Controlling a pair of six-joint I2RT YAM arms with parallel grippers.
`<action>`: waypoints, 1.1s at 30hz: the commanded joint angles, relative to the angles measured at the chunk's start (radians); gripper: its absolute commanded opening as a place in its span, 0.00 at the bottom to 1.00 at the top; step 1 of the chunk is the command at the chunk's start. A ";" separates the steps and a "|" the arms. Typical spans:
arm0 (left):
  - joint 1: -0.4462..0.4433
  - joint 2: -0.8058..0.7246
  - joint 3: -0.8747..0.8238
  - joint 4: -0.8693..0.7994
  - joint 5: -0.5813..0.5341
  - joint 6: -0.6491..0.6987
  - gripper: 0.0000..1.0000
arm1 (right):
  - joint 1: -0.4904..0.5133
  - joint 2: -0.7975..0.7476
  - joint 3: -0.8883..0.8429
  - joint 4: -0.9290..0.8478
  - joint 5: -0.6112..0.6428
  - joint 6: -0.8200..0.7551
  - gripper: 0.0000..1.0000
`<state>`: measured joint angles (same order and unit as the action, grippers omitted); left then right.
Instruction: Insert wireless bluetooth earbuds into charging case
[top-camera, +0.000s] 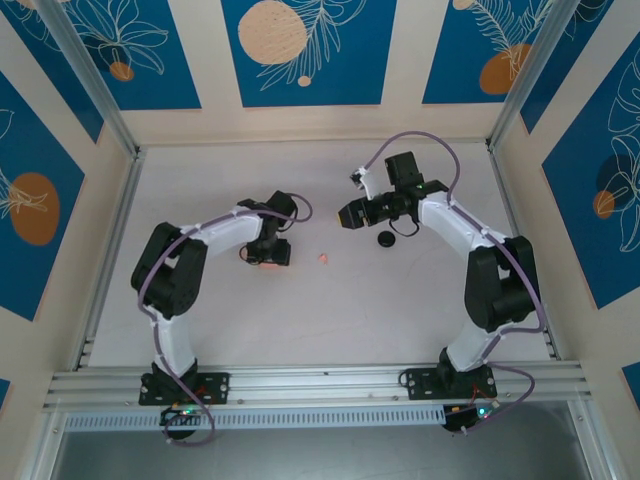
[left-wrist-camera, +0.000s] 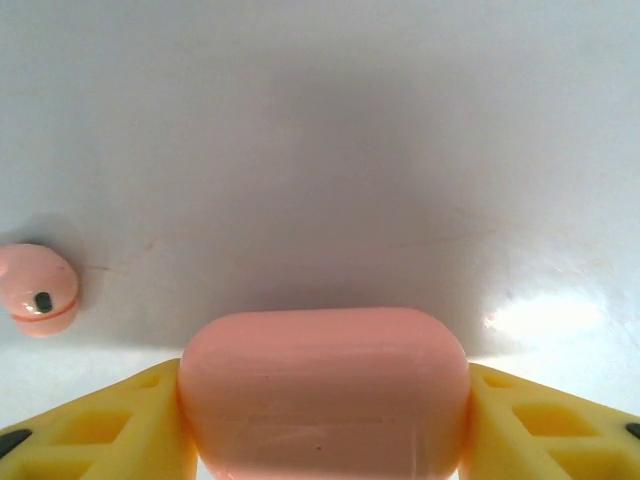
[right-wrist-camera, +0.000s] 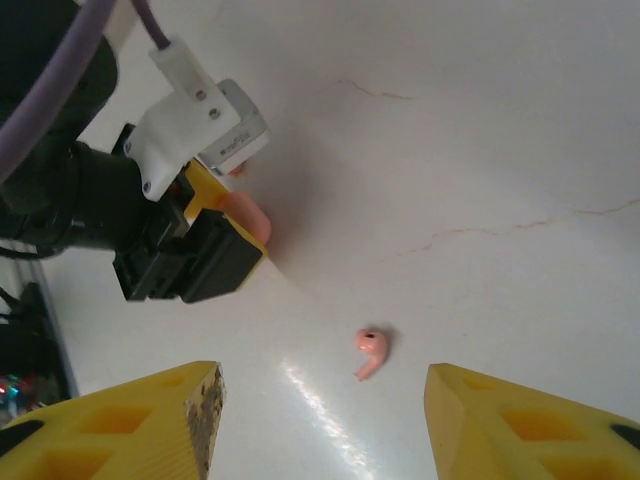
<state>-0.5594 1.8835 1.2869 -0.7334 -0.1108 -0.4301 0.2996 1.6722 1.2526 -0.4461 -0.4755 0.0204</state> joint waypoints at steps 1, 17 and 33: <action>-0.021 -0.087 -0.055 0.130 0.041 0.173 0.52 | -0.017 -0.053 -0.060 0.089 -0.084 0.153 0.56; -0.086 -0.248 -0.442 0.750 0.475 0.714 0.49 | -0.042 -0.110 -0.282 0.144 -0.239 0.511 0.51; -0.093 -0.316 -0.602 0.977 0.608 0.883 0.49 | 0.099 -0.047 -0.354 0.234 -0.231 0.616 0.45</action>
<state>-0.6403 1.5940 0.7002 0.1890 0.4454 0.4053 0.3790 1.6001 0.9066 -0.2272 -0.6773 0.6048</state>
